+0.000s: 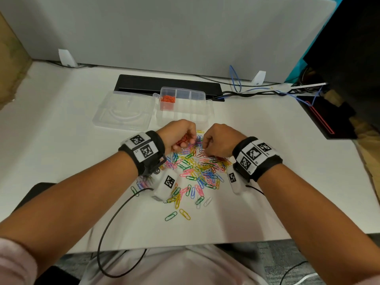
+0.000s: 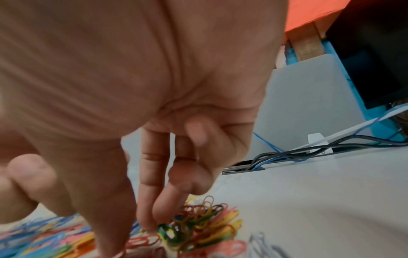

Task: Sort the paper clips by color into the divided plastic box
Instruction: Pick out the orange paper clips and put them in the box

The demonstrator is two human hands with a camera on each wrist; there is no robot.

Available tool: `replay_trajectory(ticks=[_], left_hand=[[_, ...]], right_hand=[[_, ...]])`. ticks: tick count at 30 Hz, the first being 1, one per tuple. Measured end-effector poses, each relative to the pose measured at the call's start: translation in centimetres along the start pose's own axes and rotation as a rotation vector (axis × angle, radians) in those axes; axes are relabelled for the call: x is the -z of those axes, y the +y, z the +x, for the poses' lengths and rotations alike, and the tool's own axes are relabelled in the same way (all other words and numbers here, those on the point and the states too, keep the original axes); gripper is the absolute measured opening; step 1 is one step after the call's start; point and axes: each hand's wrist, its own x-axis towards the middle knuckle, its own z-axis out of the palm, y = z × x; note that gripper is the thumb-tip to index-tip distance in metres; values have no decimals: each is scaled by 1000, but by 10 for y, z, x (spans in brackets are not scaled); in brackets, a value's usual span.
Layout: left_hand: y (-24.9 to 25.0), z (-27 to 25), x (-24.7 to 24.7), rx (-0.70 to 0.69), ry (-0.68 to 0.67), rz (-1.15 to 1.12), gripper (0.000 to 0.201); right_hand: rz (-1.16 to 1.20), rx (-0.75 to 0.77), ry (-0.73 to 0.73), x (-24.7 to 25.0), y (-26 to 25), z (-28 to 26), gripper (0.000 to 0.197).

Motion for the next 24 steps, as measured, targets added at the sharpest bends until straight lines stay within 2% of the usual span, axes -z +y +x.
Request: replay_trajectory(ticks=[3,6,11,14,19,24], left_hand=[[9,7,-5,-3,1,366,11],[9,13,-5,-90,-28,759,23],[5,11,0,-231,-76,933,11],[1,14,5,-252,-84,959,12],[1,11,11,-306,-75,978,14],[9,8,4,-335,-82,1203,14]], right_hand=[[-31,-21,3,-2,-1,4,9],[-43,-44,-20,-4,0,7,10],[-43,-24,-72,-4,-1,6,11],[-19,4,-83,-2,-1,0,7],[49,49,-17,4,-1,-7,8],[29,80,-64,-2,-7,-7,14]])
